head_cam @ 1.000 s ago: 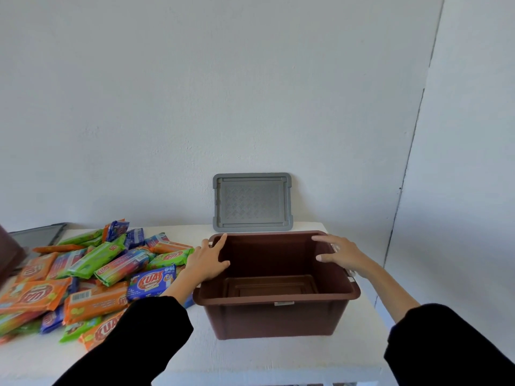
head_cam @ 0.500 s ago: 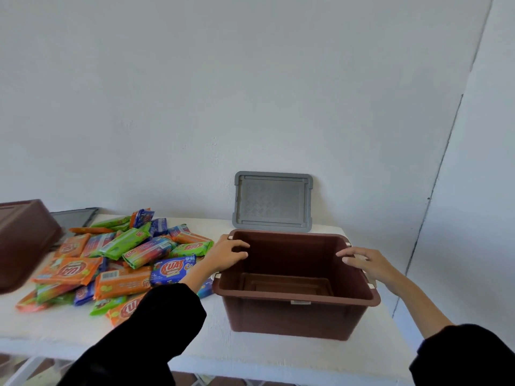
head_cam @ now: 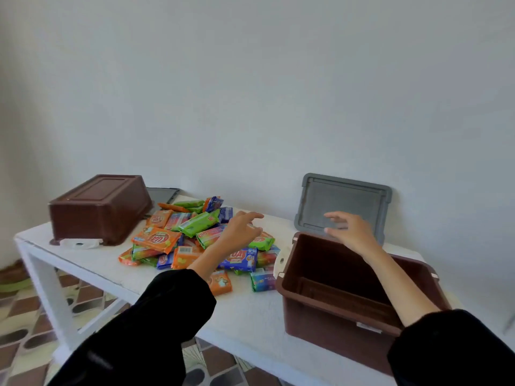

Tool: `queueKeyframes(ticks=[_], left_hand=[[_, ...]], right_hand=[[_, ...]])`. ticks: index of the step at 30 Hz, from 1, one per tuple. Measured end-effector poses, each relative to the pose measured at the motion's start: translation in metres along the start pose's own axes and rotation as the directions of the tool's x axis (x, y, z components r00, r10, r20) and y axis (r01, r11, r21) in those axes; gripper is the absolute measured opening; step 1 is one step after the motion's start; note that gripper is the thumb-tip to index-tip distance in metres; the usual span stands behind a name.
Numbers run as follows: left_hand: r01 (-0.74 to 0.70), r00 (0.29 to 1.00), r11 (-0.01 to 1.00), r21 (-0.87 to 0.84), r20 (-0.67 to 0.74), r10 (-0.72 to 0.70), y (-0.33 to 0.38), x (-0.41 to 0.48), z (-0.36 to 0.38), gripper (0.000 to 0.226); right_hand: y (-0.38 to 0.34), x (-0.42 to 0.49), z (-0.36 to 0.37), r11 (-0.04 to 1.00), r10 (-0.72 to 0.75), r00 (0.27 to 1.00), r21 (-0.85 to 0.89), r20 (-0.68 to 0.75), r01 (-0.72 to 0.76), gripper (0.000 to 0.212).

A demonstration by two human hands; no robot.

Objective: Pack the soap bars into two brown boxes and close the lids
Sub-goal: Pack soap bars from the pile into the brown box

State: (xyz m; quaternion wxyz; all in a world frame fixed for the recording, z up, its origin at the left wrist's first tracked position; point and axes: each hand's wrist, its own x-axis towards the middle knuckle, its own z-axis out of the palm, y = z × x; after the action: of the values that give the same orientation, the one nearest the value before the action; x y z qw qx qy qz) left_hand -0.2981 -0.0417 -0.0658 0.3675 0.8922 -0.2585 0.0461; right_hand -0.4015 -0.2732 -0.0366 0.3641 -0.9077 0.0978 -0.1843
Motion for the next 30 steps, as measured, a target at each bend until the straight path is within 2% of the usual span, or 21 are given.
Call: queueKeyframes(ticks=[5, 8, 11, 14, 17, 19, 25, 30], left_hand=[[0.074, 0.995, 0.995, 0.066, -0.076, -0.069, -0.069, 0.000, -0.064, 0.037], [0.095, 0.995, 0.989, 0.117, -0.054, -0.089, -0.114, -0.001, -0.096, 0.034], [0.103, 0.994, 0.987, 0.125, 0.013, -0.105, -0.153, -0.001, -0.118, 0.036], [0.123, 0.982, 0.984, 0.126, 0.125, -0.139, -0.188, 0.000, -0.129, 0.050], [0.077, 0.949, 0.968, 0.240, 0.281, -0.145, -0.217, 0.003, -0.132, 0.067], [0.075, 0.931, 0.963, 0.260, 0.327, -0.160, -0.228, 0.005, -0.131, 0.072], [0.037, 0.950, 0.968, 0.248, 0.291, -0.111, -0.244, 0.013, -0.129, 0.066], [0.016, 0.973, 0.954, 0.298, 0.215, -0.083, -0.244, 0.013, -0.124, 0.068]], right_hand=[[-0.065, 0.053, 0.081, 0.991, -0.131, 0.981, 0.024, 0.144, 0.129, 0.043], [-0.094, 0.078, 0.132, 0.984, -0.177, 0.961, 0.034, 0.214, 0.174, 0.044], [-0.108, 0.096, 0.178, 0.979, -0.204, 0.925, 0.035, 0.320, 0.203, 0.046], [-0.107, 0.109, 0.214, 0.964, -0.220, 0.851, -0.030, 0.476, 0.266, 0.052], [-0.100, 0.118, 0.235, 0.953, -0.188, 0.770, -0.076, 0.610, 0.293, 0.065], [-0.096, 0.120, 0.241, 0.936, -0.172, 0.718, -0.115, 0.674, 0.332, 0.073], [-0.086, 0.130, 0.246, 0.877, -0.177, 0.619, -0.162, 0.765, 0.452, 0.068], [-0.084, 0.137, 0.250, 0.835, -0.171, 0.643, -0.237, 0.746, 0.497, 0.073]])
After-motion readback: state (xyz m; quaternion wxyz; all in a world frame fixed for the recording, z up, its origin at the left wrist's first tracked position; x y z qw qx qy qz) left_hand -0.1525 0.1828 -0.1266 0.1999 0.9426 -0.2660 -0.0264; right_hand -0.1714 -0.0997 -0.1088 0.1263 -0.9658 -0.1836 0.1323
